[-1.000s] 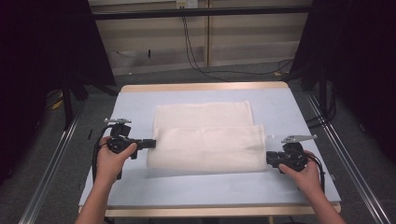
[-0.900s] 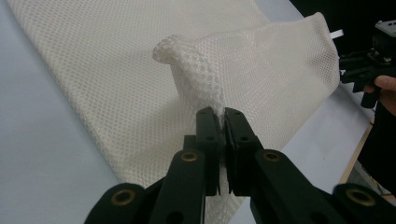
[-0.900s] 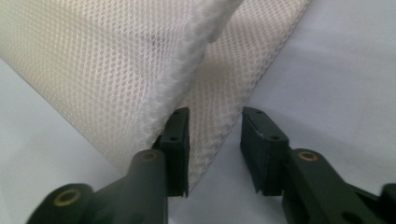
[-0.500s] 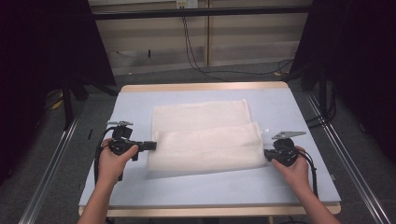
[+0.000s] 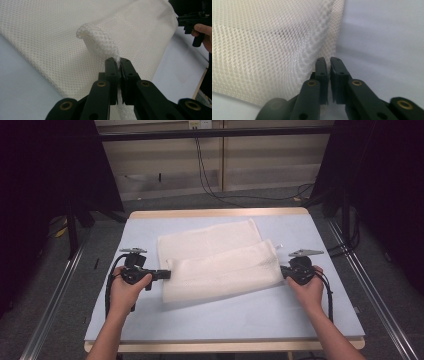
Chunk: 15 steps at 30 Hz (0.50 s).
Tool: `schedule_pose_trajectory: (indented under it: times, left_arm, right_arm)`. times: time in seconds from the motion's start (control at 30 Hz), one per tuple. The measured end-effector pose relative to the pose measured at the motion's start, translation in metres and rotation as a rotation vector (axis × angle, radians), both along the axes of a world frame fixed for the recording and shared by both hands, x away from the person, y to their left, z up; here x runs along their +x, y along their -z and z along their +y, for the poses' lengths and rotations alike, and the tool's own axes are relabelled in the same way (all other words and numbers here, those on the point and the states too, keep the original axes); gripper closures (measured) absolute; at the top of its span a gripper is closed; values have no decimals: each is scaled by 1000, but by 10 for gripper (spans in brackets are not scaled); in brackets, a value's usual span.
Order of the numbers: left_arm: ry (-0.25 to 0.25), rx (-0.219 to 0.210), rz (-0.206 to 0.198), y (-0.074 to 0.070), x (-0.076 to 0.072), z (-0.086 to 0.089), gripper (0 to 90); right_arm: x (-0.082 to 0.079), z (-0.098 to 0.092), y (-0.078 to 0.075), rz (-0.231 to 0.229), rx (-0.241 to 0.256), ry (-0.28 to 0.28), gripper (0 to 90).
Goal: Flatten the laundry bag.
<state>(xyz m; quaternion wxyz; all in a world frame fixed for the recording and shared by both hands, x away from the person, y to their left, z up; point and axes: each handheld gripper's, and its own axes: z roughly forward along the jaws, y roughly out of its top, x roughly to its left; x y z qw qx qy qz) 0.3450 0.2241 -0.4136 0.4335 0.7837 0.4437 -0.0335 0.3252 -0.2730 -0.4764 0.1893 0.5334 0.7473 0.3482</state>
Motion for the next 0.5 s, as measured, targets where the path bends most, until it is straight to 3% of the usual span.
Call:
schedule_pose_trajectory:
  times: [0.1,0.37,0.4,0.5]
  left_arm:
    - [-1,-4,5,3,-2,1,859]
    - [4,-30,4,4,-9,3,859]
    - [4,-40,2,4,-11,3,858]
    - [6,-41,3,4,-12,3,858]
  right_arm:
    - [-5,-4,-7,-20,4,17,779]
    - [-16,-11,-16,-49,117,-51,816]
    - [-20,-14,-16,-60,165,-87,848]
    - [-25,-16,-14,-51,205,-138,899]
